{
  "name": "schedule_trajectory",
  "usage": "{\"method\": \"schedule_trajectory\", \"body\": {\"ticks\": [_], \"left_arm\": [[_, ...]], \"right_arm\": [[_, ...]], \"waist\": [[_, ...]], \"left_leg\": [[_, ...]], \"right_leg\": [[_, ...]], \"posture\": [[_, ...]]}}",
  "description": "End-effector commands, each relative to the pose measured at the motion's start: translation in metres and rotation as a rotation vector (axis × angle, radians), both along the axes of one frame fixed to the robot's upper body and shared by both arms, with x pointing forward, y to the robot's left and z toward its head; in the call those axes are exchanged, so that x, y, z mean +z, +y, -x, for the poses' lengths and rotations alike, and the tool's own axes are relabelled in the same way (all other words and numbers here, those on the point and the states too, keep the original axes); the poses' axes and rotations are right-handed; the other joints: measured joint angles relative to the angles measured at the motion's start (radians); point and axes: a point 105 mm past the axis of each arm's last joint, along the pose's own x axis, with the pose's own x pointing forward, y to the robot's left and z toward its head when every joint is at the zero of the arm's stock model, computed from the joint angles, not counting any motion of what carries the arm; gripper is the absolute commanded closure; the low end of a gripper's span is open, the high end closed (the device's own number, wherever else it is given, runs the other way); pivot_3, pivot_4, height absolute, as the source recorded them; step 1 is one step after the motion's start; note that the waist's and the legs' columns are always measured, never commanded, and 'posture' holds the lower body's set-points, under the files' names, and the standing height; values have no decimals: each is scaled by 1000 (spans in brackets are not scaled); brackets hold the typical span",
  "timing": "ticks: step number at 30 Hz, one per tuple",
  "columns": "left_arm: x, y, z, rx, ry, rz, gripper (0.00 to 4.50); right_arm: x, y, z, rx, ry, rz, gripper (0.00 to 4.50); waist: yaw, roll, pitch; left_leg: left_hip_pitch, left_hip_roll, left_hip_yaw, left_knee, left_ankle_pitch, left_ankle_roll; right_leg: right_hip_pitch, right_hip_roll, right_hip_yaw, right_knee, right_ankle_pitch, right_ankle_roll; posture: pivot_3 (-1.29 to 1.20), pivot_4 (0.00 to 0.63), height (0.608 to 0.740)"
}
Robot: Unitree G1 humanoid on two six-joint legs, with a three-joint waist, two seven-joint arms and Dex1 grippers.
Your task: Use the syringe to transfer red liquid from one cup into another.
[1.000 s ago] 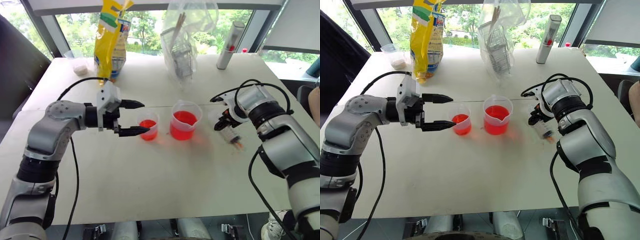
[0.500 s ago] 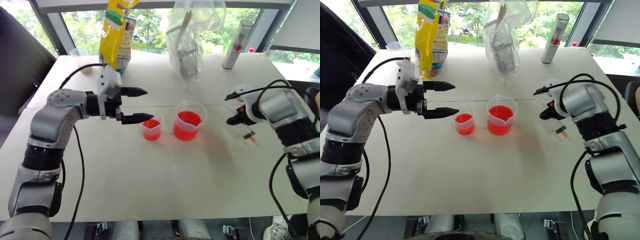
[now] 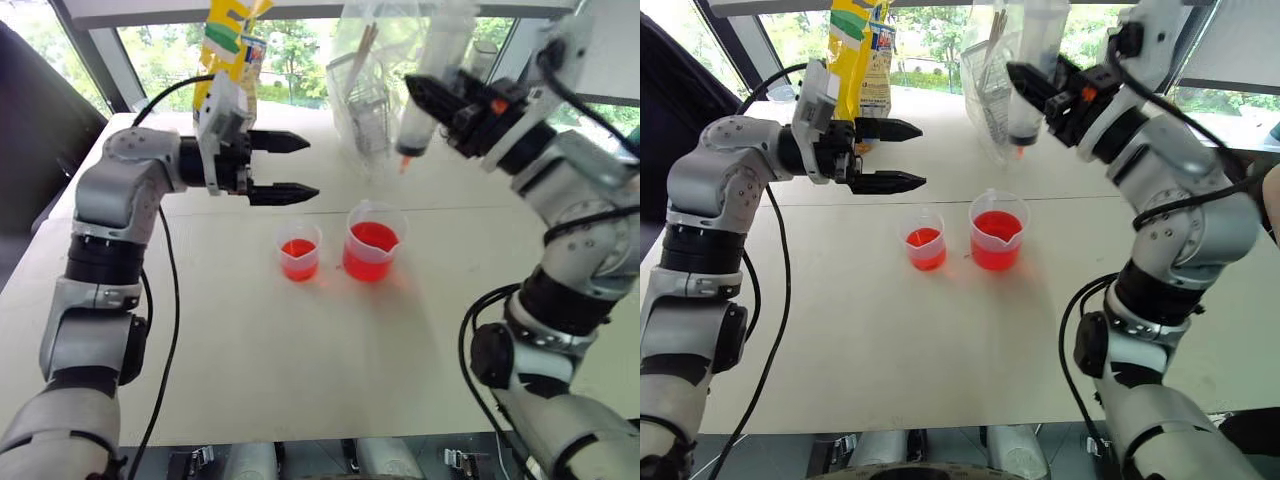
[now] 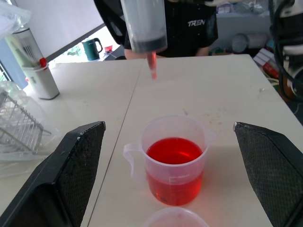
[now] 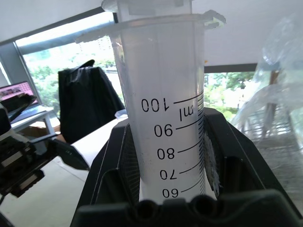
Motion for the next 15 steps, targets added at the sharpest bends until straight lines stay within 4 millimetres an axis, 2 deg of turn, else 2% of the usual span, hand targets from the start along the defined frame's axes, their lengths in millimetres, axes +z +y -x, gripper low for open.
{"method": "schedule_trajectory", "body": {"ticks": [1, 6, 12, 15], "left_arm": [[22, -4, 3, -39, -66, -3, 0], [31, -11, -1, -62, -94, -4, 0], [41, -28, -5, -95, -113, 34, 0], [42, -38, -10, -99, -128, 41, 0]], "right_arm": [[-16, 12, 5, 37, -51, -39, 3105], [-61, 16, -2, 8, -5, -30, 3105], [-94, 17, -5, -30, 6, 26, 3105], [-103, 17, -7, -44, 1, 50, 3105]], "waist": [[2, -1, -1], [3, 0, 0], [0, 0, 0], [-4, 0, 0]], "left_leg": [[0, 0, 0, 0, 0, 0], [0, 0, 0, 0, 0, 0], [0, 0, 0, 0, 0, 0], [0, 0, 0, 0, 0, 0]], "right_leg": [[0, 0, 0, 0, 0, 0], [0, 1, -1, 0, 0, 0], [0, 2, -1, 0, 0, 0], [0, 2, -1, 0, 0, 0]], "posture": [[0, 150, 739], [0, 150, 739], [0, 150, 739], [0, 150, 739]]}}
